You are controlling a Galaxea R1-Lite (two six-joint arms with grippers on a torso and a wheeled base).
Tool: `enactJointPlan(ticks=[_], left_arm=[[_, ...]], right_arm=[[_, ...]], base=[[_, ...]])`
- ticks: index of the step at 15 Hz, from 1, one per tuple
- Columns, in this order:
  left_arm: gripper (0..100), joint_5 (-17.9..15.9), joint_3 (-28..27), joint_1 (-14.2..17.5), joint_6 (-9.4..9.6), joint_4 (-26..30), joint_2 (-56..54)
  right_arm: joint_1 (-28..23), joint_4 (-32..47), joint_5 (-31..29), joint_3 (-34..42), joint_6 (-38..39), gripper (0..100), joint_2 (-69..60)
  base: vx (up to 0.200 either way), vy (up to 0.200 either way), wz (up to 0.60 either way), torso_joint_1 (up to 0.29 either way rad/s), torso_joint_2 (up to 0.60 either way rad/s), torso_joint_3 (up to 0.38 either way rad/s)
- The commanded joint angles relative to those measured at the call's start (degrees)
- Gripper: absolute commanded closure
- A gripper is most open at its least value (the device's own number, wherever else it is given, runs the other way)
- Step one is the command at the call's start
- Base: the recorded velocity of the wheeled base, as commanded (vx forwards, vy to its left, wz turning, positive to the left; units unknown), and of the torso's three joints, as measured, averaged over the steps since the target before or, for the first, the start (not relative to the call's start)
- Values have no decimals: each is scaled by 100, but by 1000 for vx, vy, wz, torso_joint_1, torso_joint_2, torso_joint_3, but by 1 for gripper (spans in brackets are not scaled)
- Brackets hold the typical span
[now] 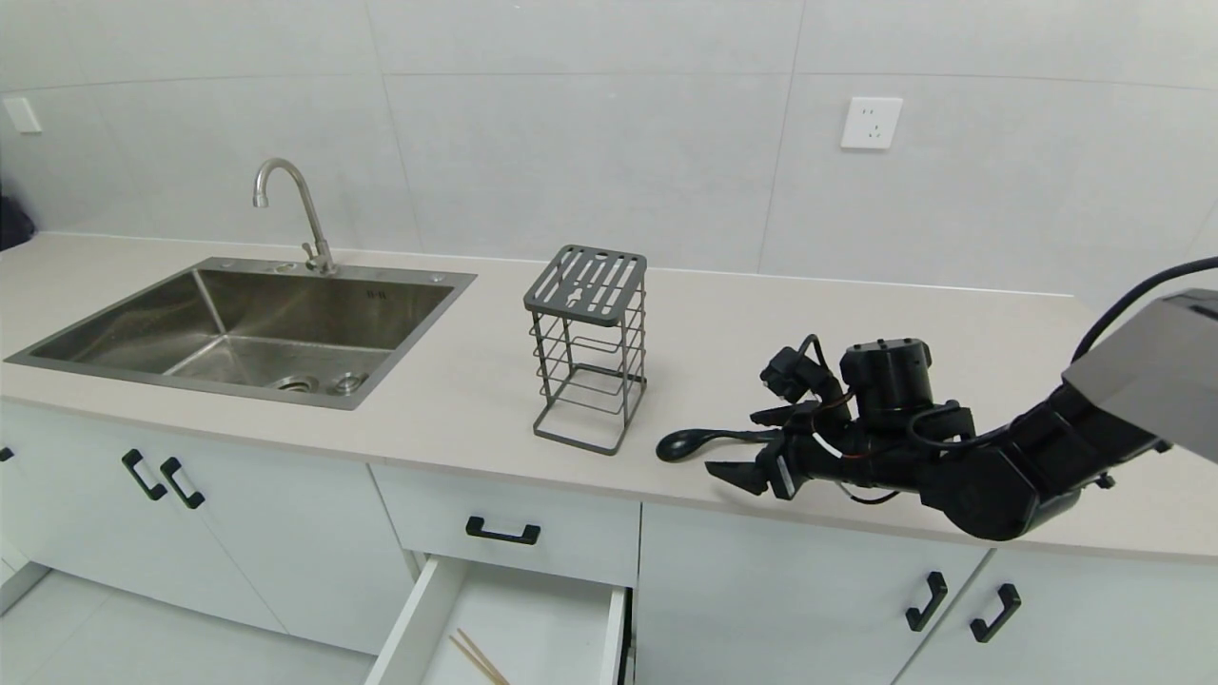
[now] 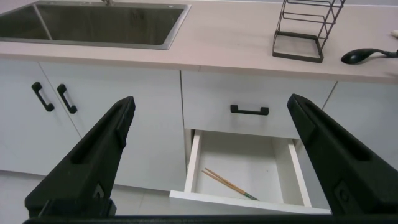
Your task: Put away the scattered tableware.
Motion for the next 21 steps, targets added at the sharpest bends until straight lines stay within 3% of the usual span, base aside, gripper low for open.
enactJointPlan(ticks=[1, 7, 16, 17, 21], left_arm=[[0, 1, 0, 0, 2, 0, 7], [0, 1, 0, 0, 2, 0, 7], [0, 1, 0, 0, 2, 0, 7], [0, 1, 0, 0, 2, 0, 7], [0, 1, 0, 0, 2, 0, 7]], right_arm=[[129, -3, -4, -285, -4, 0, 484], [173, -20, 14, -812, 22, 0, 1108], [41, -117, 163, -786, -13, 0, 1143], [50, -117, 163, -777, -22, 100, 1143], [-38, -170, 110, -478, -30, 100, 1091]], base=[[0, 0, 0, 0, 0, 0], [0, 0, 0, 0, 0, 0], [0, 0, 0, 0, 0, 0], [0, 0, 0, 0, 0, 0], [0, 0, 0, 0, 0, 0]])
